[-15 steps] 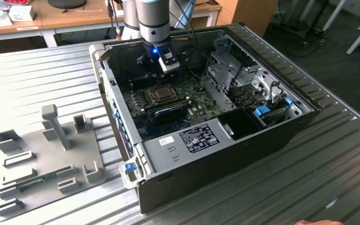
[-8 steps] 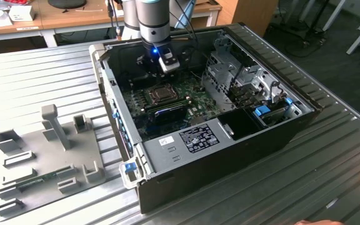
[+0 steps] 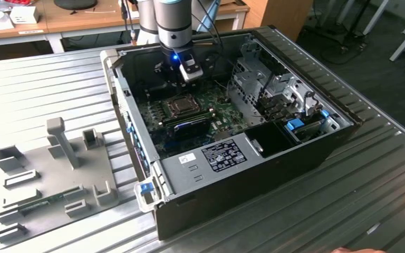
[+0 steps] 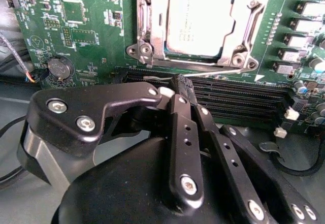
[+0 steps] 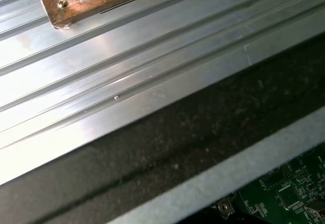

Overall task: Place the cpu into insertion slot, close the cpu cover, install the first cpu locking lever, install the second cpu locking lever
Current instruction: 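Install the first cpu locking lever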

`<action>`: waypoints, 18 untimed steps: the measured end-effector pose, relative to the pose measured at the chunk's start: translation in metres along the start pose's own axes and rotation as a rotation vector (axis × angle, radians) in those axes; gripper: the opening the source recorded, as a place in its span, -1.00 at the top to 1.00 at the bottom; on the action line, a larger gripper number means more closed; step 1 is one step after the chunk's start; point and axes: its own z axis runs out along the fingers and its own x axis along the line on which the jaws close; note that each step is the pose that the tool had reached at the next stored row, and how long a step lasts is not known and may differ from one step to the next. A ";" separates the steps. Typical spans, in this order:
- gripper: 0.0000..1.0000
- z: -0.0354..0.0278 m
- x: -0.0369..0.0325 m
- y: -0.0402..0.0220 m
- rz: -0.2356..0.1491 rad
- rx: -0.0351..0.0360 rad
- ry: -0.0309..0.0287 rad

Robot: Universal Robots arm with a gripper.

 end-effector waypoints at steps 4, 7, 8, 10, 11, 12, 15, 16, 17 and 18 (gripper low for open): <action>0.79 0.0018 0.0001 -0.0003 -0.001 -0.0011 -0.0020; 0.79 0.0034 0.0002 -0.0006 -0.001 -0.0023 -0.0041; 0.79 0.0040 0.0003 -0.0007 -0.001 -0.0026 -0.0048; 0.79 0.0050 0.0004 -0.0008 -0.001 -0.0035 -0.0062; 0.79 0.0054 0.0004 -0.0009 -0.001 -0.0038 -0.0069; 0.79 0.0058 0.0004 -0.0010 -0.001 -0.0041 -0.0074; 0.79 0.0068 0.0005 -0.0011 -0.001 -0.0047 -0.0086; 0.79 0.0072 0.0006 -0.0012 -0.001 -0.0049 -0.0089; 0.79 0.0075 0.0006 -0.0013 -0.001 -0.0050 -0.0092; 0.79 0.0078 0.0006 -0.0015 -0.001 -0.0050 -0.0094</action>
